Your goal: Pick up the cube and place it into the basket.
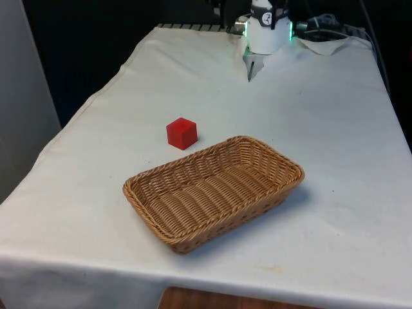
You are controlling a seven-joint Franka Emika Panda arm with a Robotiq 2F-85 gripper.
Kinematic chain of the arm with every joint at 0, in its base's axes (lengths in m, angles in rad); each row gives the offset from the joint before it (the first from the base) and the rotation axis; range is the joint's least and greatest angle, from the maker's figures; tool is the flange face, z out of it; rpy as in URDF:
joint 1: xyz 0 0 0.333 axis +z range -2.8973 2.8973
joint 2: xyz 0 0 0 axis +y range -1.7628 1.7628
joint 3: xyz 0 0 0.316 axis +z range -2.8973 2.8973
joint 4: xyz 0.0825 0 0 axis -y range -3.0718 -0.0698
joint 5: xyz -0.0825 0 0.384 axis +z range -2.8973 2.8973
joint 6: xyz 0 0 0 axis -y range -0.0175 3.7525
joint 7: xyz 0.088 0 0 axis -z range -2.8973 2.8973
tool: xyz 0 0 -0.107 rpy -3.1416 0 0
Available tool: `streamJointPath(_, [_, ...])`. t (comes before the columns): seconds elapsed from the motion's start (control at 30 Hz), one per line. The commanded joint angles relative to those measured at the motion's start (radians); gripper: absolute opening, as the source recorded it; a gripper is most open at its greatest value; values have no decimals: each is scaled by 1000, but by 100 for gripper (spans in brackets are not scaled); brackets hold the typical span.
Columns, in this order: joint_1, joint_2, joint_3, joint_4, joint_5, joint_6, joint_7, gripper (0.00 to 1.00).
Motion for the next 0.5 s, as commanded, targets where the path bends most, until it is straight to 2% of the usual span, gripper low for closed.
streamJointPath(0.0, [-2, 3, -3, -7, -9, 21, 1, 100])
streamJointPath(0.23, [-4, 27, -28, -36, -17, 83, -6, 100])
streamJointPath(0.27, [-2, 27, -28, -33, -12, 70, -7, 100])
streamJointPath(0.47, [-6, 53, -53, -59, -17, 133, -17, 100])
